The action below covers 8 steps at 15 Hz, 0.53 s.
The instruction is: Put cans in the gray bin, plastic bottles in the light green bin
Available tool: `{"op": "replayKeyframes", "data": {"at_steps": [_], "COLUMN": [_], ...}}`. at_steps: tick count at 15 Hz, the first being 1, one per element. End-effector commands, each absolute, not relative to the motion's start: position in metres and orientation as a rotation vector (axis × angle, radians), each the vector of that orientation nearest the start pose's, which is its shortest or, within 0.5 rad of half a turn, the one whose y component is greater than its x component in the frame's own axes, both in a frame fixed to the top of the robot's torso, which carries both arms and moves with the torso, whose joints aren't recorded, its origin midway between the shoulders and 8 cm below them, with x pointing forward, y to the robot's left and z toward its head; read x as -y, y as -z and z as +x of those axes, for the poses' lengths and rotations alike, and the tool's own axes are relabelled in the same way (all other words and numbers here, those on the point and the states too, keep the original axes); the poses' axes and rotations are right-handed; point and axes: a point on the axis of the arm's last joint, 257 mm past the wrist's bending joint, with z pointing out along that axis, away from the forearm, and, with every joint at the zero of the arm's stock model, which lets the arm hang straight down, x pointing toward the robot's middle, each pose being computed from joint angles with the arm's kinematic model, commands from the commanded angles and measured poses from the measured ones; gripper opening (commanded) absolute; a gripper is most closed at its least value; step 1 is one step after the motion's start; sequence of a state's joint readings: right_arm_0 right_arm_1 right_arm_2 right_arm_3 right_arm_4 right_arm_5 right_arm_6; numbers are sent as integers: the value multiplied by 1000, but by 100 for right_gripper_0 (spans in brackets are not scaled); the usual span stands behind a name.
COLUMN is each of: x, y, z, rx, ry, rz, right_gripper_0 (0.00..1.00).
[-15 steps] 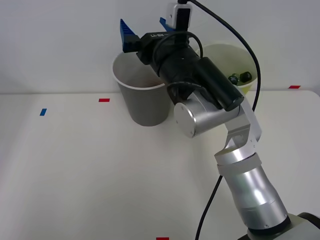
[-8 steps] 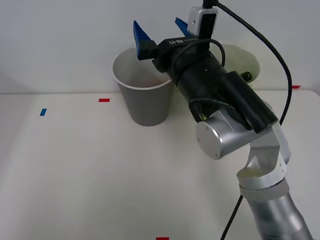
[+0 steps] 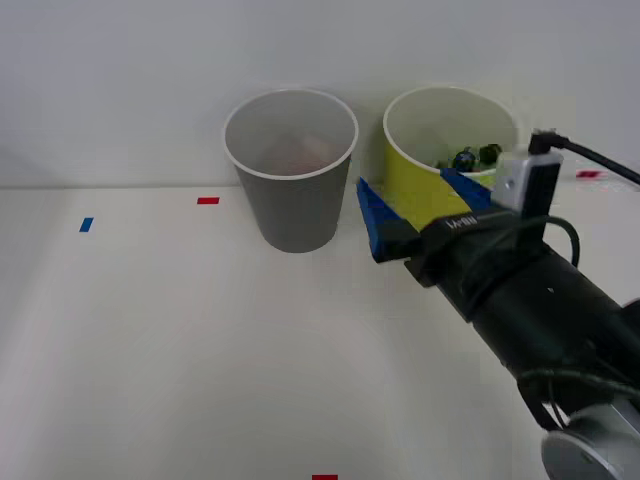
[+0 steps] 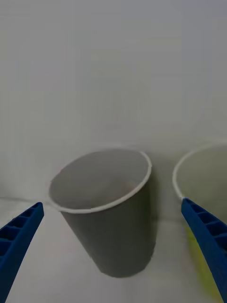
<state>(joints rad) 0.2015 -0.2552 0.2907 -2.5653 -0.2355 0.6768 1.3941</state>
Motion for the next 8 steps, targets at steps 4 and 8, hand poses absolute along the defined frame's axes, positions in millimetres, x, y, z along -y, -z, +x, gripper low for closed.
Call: {"op": "replayKeyframes", "data": {"at_steps": [4, 8], "x": [151, 182], "y": [89, 143], "z": [312, 274], "rx": [-1500, -1438], "ry": [-433, -354], "rz": [-83, -44], "right_gripper_0": [100, 100]}}
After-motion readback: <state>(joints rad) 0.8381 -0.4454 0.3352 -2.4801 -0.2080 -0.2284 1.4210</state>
